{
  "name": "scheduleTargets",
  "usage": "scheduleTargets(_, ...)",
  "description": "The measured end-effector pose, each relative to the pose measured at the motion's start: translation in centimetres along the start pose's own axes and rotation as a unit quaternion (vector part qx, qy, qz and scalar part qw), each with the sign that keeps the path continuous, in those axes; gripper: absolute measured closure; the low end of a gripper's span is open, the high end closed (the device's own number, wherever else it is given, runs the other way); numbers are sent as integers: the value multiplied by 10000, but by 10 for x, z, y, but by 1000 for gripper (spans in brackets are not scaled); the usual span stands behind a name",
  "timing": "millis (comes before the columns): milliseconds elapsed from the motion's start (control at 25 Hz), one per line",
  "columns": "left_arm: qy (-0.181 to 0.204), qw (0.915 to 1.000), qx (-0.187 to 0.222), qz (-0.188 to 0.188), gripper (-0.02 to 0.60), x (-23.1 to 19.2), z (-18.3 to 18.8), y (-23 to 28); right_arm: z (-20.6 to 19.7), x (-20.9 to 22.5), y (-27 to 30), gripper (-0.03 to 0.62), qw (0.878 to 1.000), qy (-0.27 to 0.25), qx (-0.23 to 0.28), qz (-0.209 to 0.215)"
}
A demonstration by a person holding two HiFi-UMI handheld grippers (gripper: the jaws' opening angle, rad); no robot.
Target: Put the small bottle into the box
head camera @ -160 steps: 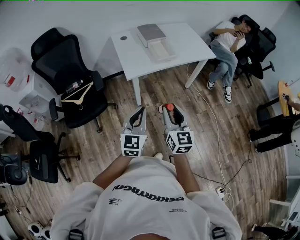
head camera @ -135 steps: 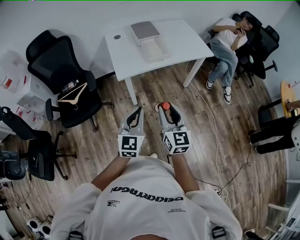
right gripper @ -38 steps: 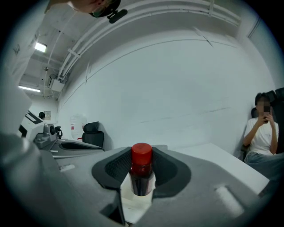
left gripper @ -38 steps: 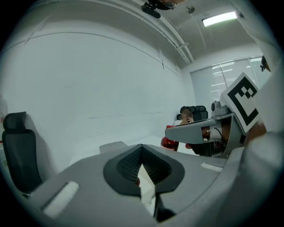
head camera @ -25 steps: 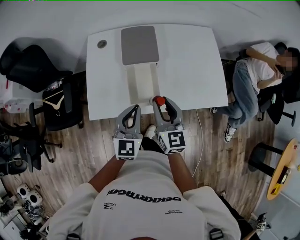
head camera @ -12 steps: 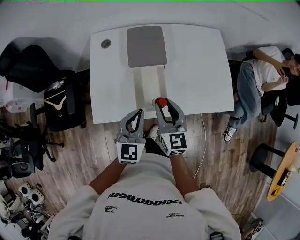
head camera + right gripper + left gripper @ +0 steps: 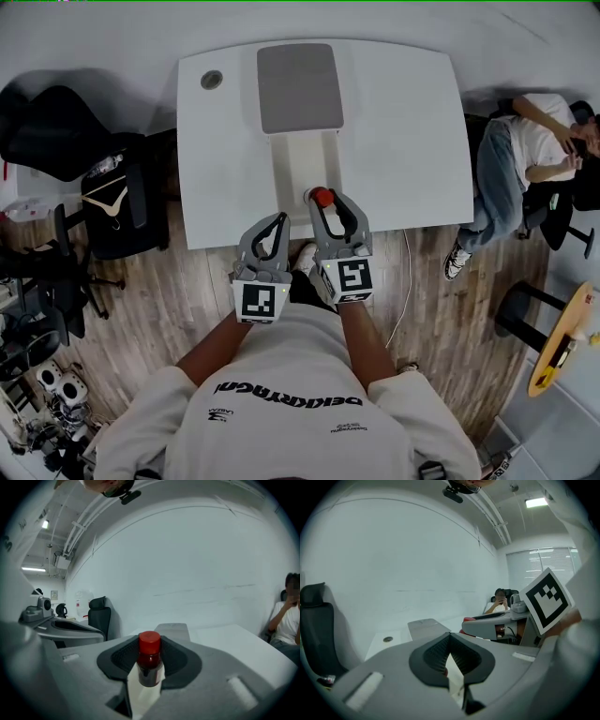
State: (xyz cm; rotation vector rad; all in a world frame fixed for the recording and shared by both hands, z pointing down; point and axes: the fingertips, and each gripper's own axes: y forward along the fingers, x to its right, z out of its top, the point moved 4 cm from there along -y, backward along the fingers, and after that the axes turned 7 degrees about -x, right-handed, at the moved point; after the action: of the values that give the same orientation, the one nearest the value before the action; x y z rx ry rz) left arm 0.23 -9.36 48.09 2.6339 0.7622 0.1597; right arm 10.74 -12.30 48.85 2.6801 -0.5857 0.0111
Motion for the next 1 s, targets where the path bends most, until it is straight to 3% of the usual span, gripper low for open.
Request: scheduleTargets(1000,-177,9993,-237,-228,575,-18,-6,26,-20,15,63,459,9992,-248,-312,-45)
